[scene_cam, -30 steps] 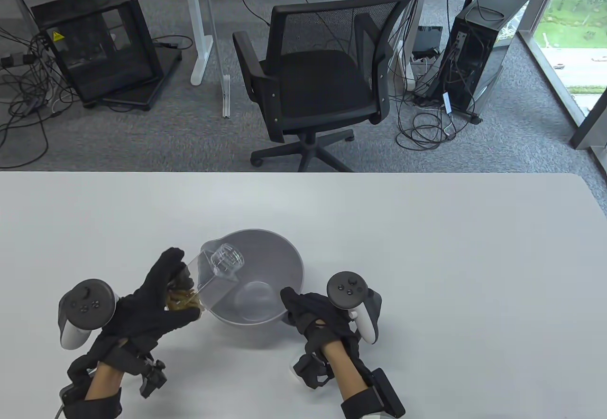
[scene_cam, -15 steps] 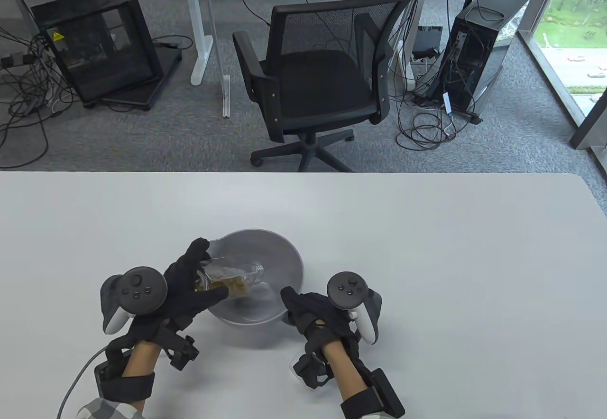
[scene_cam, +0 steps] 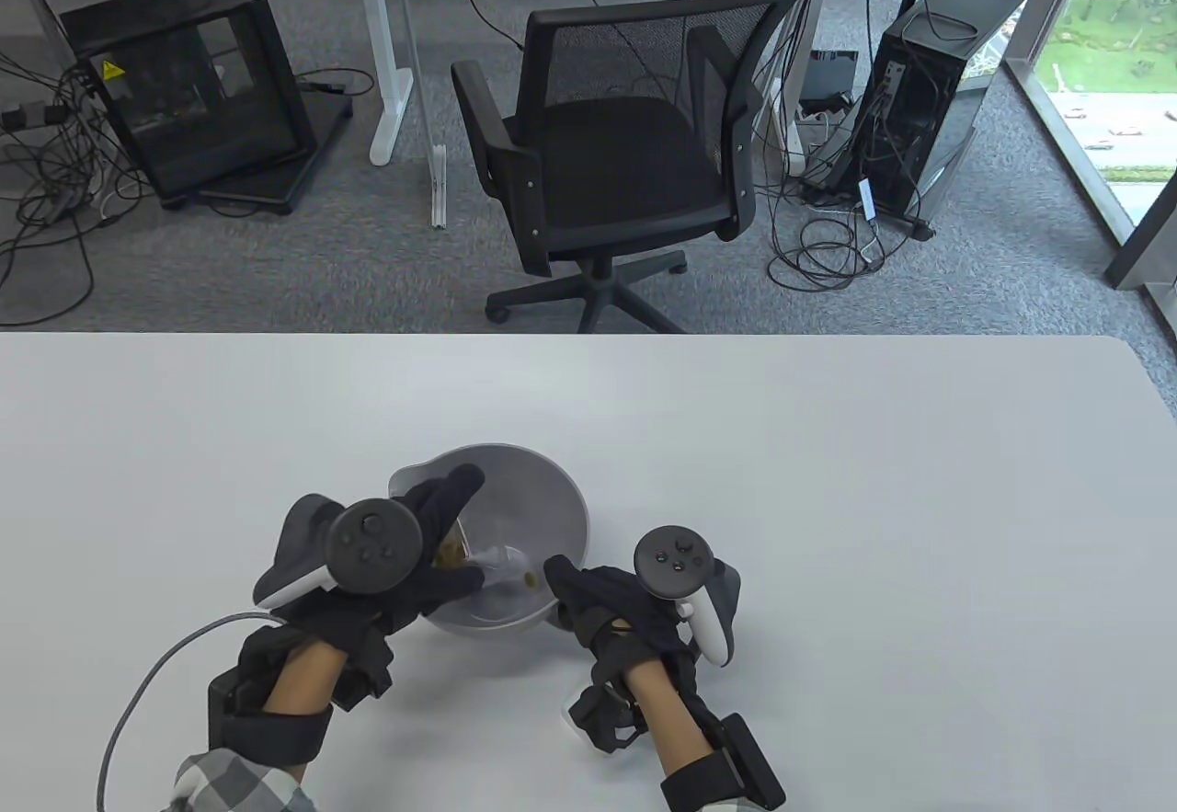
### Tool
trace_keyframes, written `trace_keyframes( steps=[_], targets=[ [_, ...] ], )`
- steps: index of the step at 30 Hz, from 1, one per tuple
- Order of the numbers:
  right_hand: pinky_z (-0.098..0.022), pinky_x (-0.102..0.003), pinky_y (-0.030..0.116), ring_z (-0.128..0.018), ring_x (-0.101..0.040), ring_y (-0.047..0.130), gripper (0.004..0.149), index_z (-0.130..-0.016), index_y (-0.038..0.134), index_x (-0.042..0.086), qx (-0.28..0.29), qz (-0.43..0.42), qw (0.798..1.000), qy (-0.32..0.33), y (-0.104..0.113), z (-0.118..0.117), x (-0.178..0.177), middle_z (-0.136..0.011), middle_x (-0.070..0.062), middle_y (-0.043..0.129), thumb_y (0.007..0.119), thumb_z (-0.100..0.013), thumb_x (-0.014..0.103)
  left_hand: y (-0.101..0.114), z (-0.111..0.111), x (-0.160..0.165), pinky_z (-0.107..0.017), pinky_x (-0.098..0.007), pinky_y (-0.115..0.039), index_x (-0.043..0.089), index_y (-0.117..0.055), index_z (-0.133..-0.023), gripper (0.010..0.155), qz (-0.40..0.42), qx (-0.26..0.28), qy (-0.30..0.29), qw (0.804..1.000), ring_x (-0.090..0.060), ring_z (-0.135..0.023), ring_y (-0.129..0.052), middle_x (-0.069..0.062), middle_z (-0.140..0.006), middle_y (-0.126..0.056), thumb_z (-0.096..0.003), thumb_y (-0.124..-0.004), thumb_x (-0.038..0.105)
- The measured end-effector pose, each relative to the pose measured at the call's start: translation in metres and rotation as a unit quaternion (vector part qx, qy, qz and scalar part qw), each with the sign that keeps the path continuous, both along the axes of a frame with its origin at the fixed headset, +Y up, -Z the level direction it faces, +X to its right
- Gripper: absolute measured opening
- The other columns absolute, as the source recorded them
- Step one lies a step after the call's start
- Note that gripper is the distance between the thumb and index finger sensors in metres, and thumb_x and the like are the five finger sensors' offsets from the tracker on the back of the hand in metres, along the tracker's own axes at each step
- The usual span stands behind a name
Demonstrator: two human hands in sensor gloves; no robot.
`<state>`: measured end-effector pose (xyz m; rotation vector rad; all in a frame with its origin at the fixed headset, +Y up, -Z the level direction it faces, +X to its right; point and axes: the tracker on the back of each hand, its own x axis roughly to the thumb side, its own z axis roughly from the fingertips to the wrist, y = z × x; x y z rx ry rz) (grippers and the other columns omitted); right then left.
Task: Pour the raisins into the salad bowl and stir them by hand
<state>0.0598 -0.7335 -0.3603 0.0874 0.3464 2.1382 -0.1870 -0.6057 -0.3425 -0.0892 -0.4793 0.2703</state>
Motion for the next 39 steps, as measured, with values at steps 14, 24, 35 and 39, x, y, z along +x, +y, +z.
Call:
trace_keyframes(
  steps=[14, 24, 35, 39],
  targets=[
    [-0.058, -0.067, 0.061, -0.080, -0.050, 0.077, 0.061, -0.055, 0.083, 0.002, -0.003, -0.003, 1.000, -0.001, 0.000, 0.000, 0.000, -0.090, -0.026, 0.080, 0.058, -0.058, 0.058, -0.002, -0.023, 0.009, -0.053, -0.056, -0.079, 0.006, -0.033, -0.115, 0.085, -0.014, -0.023, 0.065, 0.998, -0.054, -0.076, -0.086, -0.036, -0.108, -0.060, -0.0578, -0.079, 0.049],
    [-0.058, -0.067, 0.061, -0.080, -0.050, 0.077, 0.062, -0.055, 0.083, 0.002, -0.005, -0.006, 1.000, 0.003, -0.001, -0.001, 0.001, -0.090, -0.026, 0.080, 0.058, -0.058, 0.058, 0.007, -0.019, 0.030, -0.045, -0.053, -0.086, 0.006, -0.052, -0.112, 0.081, -0.041, 0.004, 0.109, 0.993, -0.053, -0.064, -0.096, -0.038, -0.098, -0.076, -0.0517, -0.088, 0.048],
    [-0.058, -0.067, 0.061, -0.080, -0.050, 0.077, 0.062, -0.055, 0.083, 0.002, -0.002, -0.002, 1.000, 0.003, 0.000, -0.001, 0.000, -0.090, -0.026, 0.080, 0.058, -0.058, 0.058, -0.006, 0.005, -0.033, -0.061, -0.067, -0.074, 0.007, -0.050, -0.101, 0.077, 0.111, 0.022, 0.081, 0.990, -0.056, -0.085, -0.078, -0.036, -0.103, -0.046, -0.0482, -0.091, 0.044],
    [-0.058, -0.067, 0.061, -0.080, -0.050, 0.077, 0.062, -0.055, 0.083, 0.002, -0.001, -0.001, 1.000, 0.002, 0.000, -0.002, 0.000, -0.090, -0.026, 0.080, 0.058, -0.058, 0.058, -0.040, 0.024, -0.080, -0.061, -0.077, -0.064, 0.000, -0.028, -0.109, 0.098, 0.227, 0.010, 0.092, 0.969, -0.057, -0.092, -0.068, -0.035, -0.103, -0.038, -0.0464, -0.094, 0.035]
  ],
)
